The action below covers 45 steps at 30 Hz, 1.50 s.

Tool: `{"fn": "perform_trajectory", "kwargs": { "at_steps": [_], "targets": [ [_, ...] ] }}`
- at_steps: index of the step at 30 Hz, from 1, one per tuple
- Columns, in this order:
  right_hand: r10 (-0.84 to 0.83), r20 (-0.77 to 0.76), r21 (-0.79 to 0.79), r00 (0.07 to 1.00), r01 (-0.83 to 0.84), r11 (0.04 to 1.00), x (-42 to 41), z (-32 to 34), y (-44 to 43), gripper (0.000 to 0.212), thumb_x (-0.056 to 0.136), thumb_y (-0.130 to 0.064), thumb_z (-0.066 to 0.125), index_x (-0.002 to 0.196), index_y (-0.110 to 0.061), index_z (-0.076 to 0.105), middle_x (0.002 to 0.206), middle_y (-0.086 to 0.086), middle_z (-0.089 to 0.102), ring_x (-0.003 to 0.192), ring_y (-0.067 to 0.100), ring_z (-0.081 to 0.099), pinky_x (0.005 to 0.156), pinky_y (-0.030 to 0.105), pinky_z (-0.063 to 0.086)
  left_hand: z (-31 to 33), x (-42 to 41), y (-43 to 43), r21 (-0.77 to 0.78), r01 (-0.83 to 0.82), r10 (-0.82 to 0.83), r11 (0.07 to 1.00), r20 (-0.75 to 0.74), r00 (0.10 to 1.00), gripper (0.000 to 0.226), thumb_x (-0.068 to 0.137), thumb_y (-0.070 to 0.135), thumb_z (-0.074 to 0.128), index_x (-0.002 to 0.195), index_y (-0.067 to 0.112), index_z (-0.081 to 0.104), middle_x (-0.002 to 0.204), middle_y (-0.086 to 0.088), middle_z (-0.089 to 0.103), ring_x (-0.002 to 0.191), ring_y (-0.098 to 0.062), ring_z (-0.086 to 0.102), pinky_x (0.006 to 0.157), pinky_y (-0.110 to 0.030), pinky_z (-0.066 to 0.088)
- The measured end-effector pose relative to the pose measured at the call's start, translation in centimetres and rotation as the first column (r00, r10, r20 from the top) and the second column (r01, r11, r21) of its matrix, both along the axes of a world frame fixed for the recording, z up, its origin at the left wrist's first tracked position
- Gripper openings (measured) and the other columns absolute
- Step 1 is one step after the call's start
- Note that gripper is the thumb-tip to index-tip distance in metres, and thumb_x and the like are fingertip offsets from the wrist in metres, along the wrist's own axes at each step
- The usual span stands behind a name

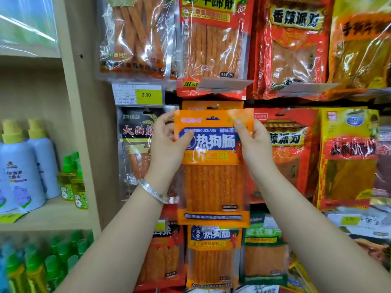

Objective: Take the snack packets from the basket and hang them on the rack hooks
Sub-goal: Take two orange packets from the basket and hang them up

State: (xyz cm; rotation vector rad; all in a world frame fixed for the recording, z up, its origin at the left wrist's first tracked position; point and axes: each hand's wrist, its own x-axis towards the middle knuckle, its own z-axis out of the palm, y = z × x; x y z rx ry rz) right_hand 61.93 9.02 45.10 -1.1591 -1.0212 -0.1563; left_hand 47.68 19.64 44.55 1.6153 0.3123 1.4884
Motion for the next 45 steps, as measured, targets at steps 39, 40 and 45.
{"fn": "perform_trajectory", "kwargs": {
  "at_steps": [39, 40, 45],
  "targets": [
    [-0.301, 0.9, -0.107, 0.315, 0.829, 0.548, 5.8, -5.3, 1.9, 0.086, 0.066, -0.039, 0.081, 0.14, -0.016, 0.043, 0.143, 0.012, 0.045, 0.136, 0.033, 0.036, 0.107, 0.05, 0.028, -11.0, 6.2, 1.6, 0.378, 0.012, 0.262, 0.926, -0.663, 0.701, 0.089, 0.089, 0.034, 0.058, 0.151, 0.025, -0.005, 0.142, 0.012, -0.044, 0.143, -0.017, -0.021, 0.113, -0.035, 0.009],
    [-0.297, 0.906, -0.106, 0.302, 0.841, 0.531, 5.8, -5.3, 2.1, 0.086, 0.066, -0.038, 0.081, 0.139, -0.016, 0.043, 0.143, 0.012, 0.045, 0.136, 0.033, 0.036, 0.106, 0.05, 0.028, -10.8, 6.3, 1.6, 0.376, 0.013, 0.262, 0.927, -0.672, 0.692, 0.089, 0.089, 0.034, 0.058, 0.151, 0.023, -0.004, 0.144, 0.01, -0.042, 0.143, -0.018, -0.02, 0.114, -0.036, 0.01],
    [-0.283, 0.916, -0.126, 0.286, 0.872, 0.473, 5.2, -5.1, 2.2, 0.079, 0.07, -0.03, 0.077, 0.139, -0.014, 0.042, 0.143, 0.01, 0.045, 0.139, 0.03, 0.03, 0.107, 0.047, 0.025, -11.0, 6.0, 0.9, 0.4, 0.017, 0.276, 0.916, -0.662, 0.697, 0.085, 0.089, 0.032, 0.056, 0.152, 0.017, 0.0, 0.152, -0.001, -0.034, 0.144, -0.019, -0.019, 0.111, -0.029, 0.001]
  ]
}}
